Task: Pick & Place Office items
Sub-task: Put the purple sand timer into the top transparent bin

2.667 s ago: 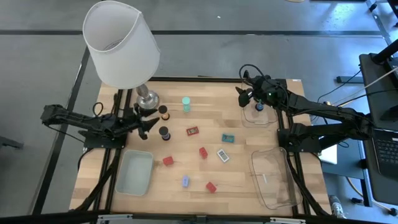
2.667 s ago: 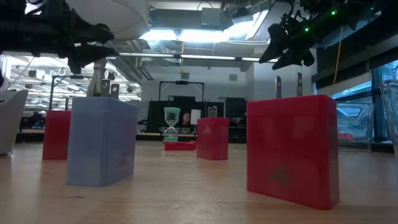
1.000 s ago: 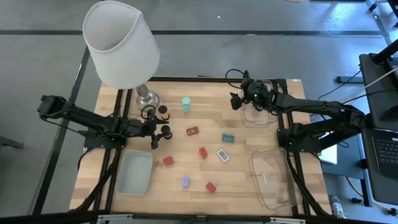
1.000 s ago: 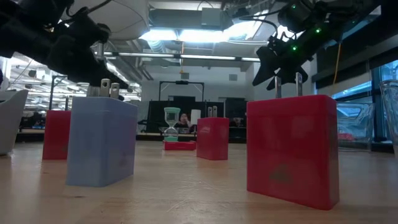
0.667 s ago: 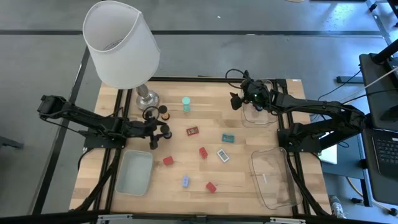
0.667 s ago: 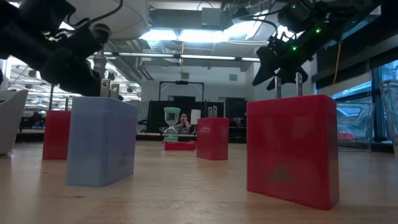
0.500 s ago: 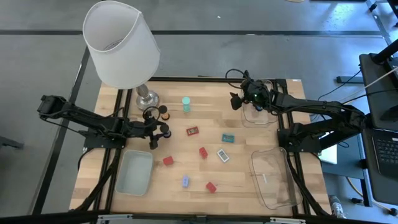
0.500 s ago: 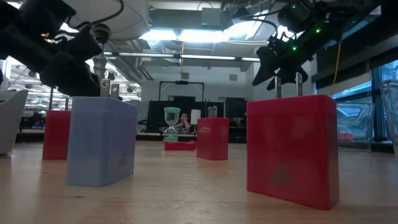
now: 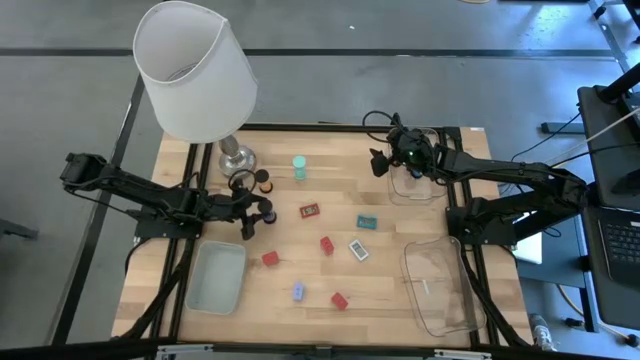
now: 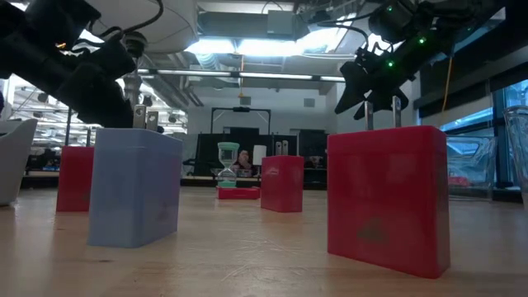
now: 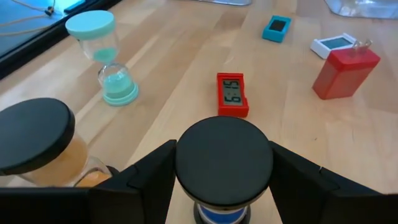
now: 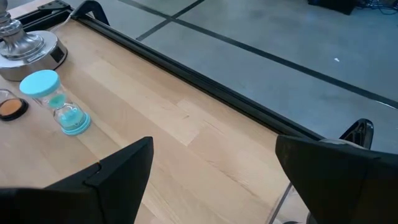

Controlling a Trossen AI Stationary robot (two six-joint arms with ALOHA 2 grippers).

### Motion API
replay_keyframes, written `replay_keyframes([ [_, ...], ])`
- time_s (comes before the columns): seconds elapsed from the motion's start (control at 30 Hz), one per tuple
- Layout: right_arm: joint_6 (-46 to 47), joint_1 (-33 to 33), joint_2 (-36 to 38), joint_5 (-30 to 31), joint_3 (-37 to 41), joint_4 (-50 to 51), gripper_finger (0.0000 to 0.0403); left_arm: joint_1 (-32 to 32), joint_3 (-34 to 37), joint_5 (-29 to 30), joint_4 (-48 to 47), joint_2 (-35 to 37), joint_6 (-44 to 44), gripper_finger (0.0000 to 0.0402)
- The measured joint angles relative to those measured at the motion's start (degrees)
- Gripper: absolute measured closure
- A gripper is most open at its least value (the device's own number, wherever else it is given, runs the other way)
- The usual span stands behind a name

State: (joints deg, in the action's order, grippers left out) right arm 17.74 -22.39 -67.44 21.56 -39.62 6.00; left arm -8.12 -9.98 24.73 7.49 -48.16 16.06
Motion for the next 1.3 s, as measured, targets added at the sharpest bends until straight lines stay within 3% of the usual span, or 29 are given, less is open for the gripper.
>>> replay_keyframes([
  [0.23, 0.0, 0.0, 0.0, -0.2, 0.0, 0.0, 0.0061, 0.0, 0.0, 2.7, 3.5, 0.0, -0.2, 0.0191],
  [0.5, 0.0, 0.0, 0.0, -0.2, 0.0, 0.0, 0.0061, 0.3, 0.0, 4.7, 16.3, 0.0, -11.5, 0.0188],
  [0.7, -0.2, 0.0, 0.0, -0.2, 0.0, 0.0, 0.0061, 4.9, -0.3, 4.9, 26.4, -2.3, -16.8, 0.0187],
  [0.87, -0.2, 0.0, 0.0, -0.2, 0.0, 0.0, 0.0061, 10.4, -6.7, 1.1, 26.5, -9.9, -16.3, 0.0186],
  [1.3, -0.6, 0.0, 0.0, -0.1, 0.0, 0.0, 0.0061, 18.7, -30.6, -13.0, 23.6, -38.8, -16.9, 0.0185],
])
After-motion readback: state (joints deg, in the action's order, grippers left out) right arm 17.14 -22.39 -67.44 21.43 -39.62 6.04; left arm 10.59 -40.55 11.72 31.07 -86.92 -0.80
